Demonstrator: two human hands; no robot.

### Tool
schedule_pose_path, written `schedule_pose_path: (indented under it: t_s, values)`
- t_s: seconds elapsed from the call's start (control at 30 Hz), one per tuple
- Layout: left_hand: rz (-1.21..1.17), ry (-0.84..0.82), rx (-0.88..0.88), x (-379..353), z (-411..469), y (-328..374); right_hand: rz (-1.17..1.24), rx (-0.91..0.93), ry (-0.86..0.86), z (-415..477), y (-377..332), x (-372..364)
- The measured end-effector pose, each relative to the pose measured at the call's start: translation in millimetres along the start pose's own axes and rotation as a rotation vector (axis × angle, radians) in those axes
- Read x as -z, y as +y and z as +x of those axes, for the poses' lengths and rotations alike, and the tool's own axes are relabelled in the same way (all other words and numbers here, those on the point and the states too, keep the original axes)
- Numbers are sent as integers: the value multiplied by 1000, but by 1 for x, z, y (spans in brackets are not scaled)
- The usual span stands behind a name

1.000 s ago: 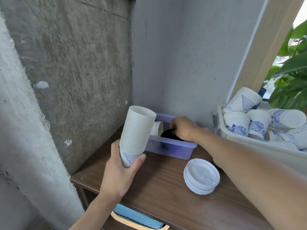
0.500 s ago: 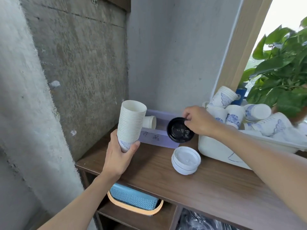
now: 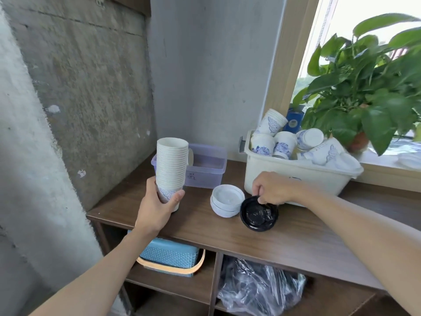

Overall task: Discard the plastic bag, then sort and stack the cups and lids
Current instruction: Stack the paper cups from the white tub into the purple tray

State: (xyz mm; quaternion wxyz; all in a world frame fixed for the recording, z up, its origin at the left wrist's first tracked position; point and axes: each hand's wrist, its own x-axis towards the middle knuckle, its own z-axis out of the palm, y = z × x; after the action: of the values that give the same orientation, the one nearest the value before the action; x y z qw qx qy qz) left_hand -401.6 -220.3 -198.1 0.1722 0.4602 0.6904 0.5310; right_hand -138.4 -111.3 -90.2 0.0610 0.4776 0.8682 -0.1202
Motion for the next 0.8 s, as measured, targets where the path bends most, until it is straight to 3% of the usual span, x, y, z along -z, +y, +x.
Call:
schedule_pose_path:
  t_s: [0.17,0.43,0.67,0.8]
  values:
    - [-1,6,1,0,1,-1,51,49,162,7,-1,-3]
    - [25,3,-16,9,3,-2,300,245,245,41,-55,7]
    - [11,123,-7,17,12,-9,423,284,268,128,-99,-8]
    - [20,135,-3,15,18,-19,392,218,173,170,-111,-13]
